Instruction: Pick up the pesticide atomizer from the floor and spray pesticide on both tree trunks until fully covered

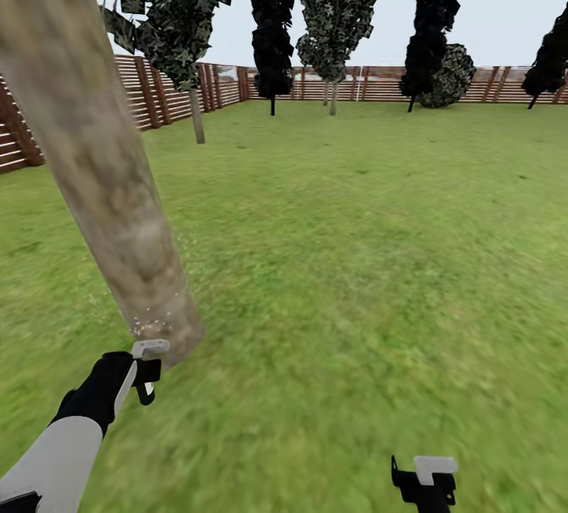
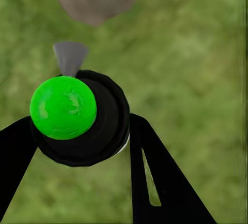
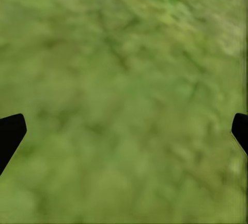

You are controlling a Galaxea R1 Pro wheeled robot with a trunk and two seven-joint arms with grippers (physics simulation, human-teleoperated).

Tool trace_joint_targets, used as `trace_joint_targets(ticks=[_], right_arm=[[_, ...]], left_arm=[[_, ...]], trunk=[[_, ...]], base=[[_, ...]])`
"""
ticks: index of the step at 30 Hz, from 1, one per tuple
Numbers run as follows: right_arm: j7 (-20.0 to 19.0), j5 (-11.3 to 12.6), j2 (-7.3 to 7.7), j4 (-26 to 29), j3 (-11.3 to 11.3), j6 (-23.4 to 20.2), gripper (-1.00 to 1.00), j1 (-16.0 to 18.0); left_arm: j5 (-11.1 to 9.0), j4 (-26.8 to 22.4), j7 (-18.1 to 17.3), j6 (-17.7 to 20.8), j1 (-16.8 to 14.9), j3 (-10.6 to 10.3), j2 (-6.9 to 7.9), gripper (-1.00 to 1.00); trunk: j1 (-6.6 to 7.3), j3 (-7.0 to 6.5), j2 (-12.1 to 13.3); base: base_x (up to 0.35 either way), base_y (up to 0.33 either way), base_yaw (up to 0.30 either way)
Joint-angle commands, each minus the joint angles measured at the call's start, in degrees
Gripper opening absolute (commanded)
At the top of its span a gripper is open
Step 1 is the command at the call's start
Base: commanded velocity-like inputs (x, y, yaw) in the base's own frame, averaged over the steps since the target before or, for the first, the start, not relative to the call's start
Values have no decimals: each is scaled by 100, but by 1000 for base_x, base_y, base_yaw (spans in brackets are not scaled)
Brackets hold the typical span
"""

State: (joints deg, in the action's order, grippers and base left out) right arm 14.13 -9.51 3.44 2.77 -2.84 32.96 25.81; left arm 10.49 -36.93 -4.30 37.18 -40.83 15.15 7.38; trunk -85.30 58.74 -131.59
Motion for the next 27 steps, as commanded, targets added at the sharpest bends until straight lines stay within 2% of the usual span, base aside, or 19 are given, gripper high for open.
trace_joint_targets(ticks=[1, 5, 8, 14, 15, 17, 21, 25, 27], right_arm=[[28, -60, -1, -5, -28, 9, 100, 3], [28, -60, -10, -5, -26, 9, 100, 3], [36, -61, -10, -5, -26, 9, 100, 3], [37, -60, -10, -5, -31, 9, 100, 3], [37, -60, -10, -5, -32, 9, 100, 3], [37, -60, -10, -5, -32, 9, 100, 3], [37, -60, -10, -5, -31, 9, 100, 3], [37, -60, -3, -5, -32, 9, 100, 3], [37, -60, 2, -4, -32, 9, 100, 3]], left_arm=[[59, -14, -45, 26, -3, 26, -3, -100], [59, -16, -45, 26, -3, 24, -8, -100], [59, -27, -52, 26, -3, 24, -3, -100], [52, -55, -67, 87, -111, -2, -20, -100], [57, -54, -71, 248, -334, -16, -18, -100], [59, -59, -71, 456, -549, -20, -24, -100], [101, -52, -64, 565, -1088, -25, -62, -100], [134, -88, -63, 769, -1226, -41, -19, -100], [137, -375, -63, 927, -1185, -46, -29, -100]], trunk=[[-1, 5, -2], [-1, 5, -2], [-1, 5, -2], [-1, 5, -2], [-1, 5, -2], [-1, 5, -2], [-1, 5, -2], [-1, 5, -2], [-1, 5, -2]], base=[[169, -230, 155], [69, -258, 248], [-152, -230, 275], [-35, -25, 276], [-1, 0, 276], [0, 0, 276], [0, 0, 267], [0, 0, 62], [3, -3, 2]])
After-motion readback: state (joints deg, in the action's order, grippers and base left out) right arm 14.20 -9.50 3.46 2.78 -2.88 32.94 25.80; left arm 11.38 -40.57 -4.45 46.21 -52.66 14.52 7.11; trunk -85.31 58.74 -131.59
